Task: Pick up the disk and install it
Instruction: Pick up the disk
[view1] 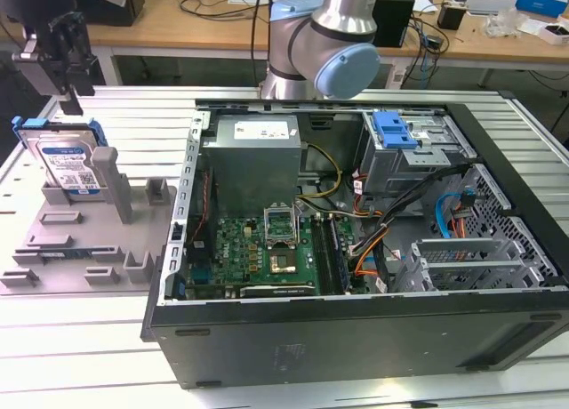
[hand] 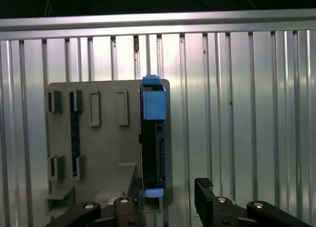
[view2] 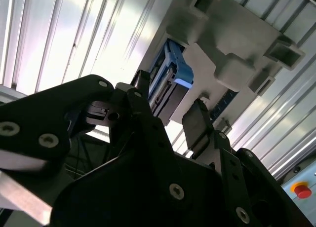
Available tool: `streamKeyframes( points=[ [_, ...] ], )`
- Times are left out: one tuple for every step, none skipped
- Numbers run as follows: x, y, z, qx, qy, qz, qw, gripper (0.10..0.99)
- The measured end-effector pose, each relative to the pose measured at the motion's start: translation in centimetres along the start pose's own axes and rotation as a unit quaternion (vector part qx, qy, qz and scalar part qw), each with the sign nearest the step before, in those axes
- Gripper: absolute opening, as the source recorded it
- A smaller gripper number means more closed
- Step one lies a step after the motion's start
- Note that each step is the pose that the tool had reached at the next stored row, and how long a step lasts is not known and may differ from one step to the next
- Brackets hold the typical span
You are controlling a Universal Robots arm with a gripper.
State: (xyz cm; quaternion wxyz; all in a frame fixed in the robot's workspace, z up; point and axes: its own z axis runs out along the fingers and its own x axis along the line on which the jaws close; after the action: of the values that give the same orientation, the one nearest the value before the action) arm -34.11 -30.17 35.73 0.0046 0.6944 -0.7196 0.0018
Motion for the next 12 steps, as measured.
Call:
streamKeyframes(
  points=[
    [0.01, 0.44, 0.0, -0.0012, 0.0003, 0.0, 1.0, 0.541],
    [0.03, 0.9, 0.01, -0.0022, 0.0007, 0.0, 1.0, 0.541],
    [0.04, 1.48, 0.01, -0.0029, 0.0013, 0.0, 1.0, 0.541],
    [0.06, 2.12, 0.02, -0.0034, 0.0018, 0.0, 1.0, 0.541],
    [0.08, 2.74, 0.02, -0.0038, 0.0022, 0.0, 1.0, 0.541],
    [0.1, 3.34, 0.03, -0.0042, 0.0027, 0.0, 1.0, 0.541],
    [0.12, 3.76, 0.05, -0.0045, 0.0031, -0.001, 1.0, 0.541],
    [0.13, 4.02, 0.07, -0.0047, 0.0034, -0.001, 1.0, 0.541],
    [0.14, 4.34, 0.09, -0.0048, 0.0037, -0.001, 1.0, 0.541],
    [0.15, 4.59, 0.11, -0.0048, 0.004, -0.002, 1.0, 0.541],
    [0.15, 4.8, 0.14, -0.0048, 0.0044, -0.002, 1.0, 0.541],
    [0.16, 4.98, 0.17, -0.0048, 0.0049, -0.003, 1.0, 0.541]
  ],
)
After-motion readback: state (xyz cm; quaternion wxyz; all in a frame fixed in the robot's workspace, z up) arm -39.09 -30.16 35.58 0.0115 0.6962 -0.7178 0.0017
